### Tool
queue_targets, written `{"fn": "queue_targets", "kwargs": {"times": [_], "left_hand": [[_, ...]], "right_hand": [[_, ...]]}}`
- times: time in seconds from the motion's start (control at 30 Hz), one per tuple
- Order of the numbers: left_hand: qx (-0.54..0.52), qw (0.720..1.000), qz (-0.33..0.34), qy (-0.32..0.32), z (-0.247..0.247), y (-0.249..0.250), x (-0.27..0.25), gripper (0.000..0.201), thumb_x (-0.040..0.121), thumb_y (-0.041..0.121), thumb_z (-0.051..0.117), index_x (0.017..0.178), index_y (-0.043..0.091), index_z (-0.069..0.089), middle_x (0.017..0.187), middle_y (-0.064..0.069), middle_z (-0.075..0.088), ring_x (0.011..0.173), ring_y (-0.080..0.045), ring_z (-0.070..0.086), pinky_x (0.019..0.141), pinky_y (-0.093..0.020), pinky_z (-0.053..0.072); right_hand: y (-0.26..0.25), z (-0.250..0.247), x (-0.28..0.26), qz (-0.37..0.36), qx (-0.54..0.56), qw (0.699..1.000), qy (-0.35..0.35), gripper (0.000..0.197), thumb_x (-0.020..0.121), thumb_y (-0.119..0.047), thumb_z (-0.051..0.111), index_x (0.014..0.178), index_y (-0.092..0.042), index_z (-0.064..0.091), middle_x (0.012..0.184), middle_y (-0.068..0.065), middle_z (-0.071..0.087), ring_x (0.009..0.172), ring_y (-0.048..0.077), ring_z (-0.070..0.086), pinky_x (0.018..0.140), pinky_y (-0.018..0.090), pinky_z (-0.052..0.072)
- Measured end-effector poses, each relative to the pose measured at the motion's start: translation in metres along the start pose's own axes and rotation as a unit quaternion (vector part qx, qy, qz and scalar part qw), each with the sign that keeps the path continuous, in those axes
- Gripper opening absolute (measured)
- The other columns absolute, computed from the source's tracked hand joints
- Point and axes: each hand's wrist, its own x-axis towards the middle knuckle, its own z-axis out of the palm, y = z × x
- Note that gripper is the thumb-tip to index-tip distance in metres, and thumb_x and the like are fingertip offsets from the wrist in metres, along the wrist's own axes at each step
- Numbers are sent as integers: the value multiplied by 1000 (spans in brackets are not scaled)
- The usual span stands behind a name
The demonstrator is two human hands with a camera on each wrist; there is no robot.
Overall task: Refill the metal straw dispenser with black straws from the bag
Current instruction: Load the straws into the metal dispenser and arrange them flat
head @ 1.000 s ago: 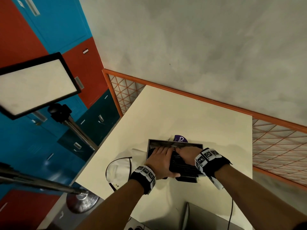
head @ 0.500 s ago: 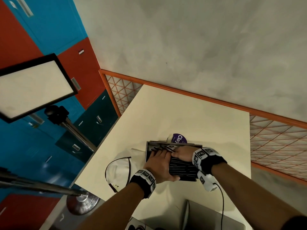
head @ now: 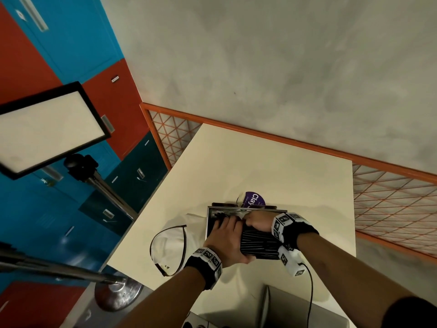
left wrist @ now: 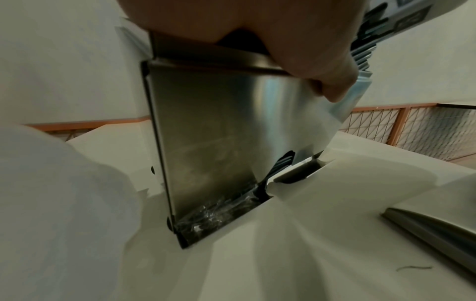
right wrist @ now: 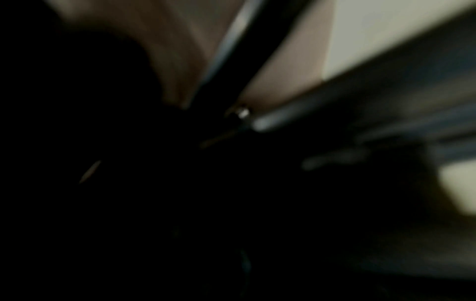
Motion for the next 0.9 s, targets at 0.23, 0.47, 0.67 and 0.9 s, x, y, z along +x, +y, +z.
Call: {"fn": "queue_targets", "kwargs": {"times": [0.23, 0.47, 0.67, 0.9], "left_hand": [[-2, 998, -14, -62, -1, -2, 11, 108, 56, 83, 64, 135, 13, 40, 136, -6, 50, 131, -29, 43, 121, -49, 21], [-25, 984, -36, -173, -26, -12, 48, 118, 56, 85, 70, 150, 24, 31, 150, -6, 49, 135, -31, 48, 114, -46, 37], [-33, 982, -46, -182, -29, -19, 58, 124, 51, 96, 58, 152, 31, 26, 144, -2, 55, 128, -27, 54, 108, -44, 43], [-143, 949, -55, -276, -48, -29, 71, 109, 62, 86, 67, 152, 36, 30, 141, 3, 59, 124, -21, 59, 109, -40, 45]], "right_hand": [[0, 6, -13, -44, -24, 998, 33, 29, 96, -14, 48, 120, -5, 62, 124, 11, 63, 117, 25, 54, 102, 31, 35], [22, 5, -10, 73, -89, 986, 121, 90, 77, -84, 6, 116, -28, 64, 114, 4, 67, 99, 24, 63, 91, 41, 49], [22, -17, -9, 91, -76, 989, 86, 77, 89, -77, 20, 107, -19, 68, 104, 6, 67, 90, 22, 62, 86, 37, 50], [31, -27, -15, 57, 95, 981, 161, 64, 96, -65, 27, 93, -21, 73, 97, 7, 70, 90, 23, 64, 90, 37, 46]]}}
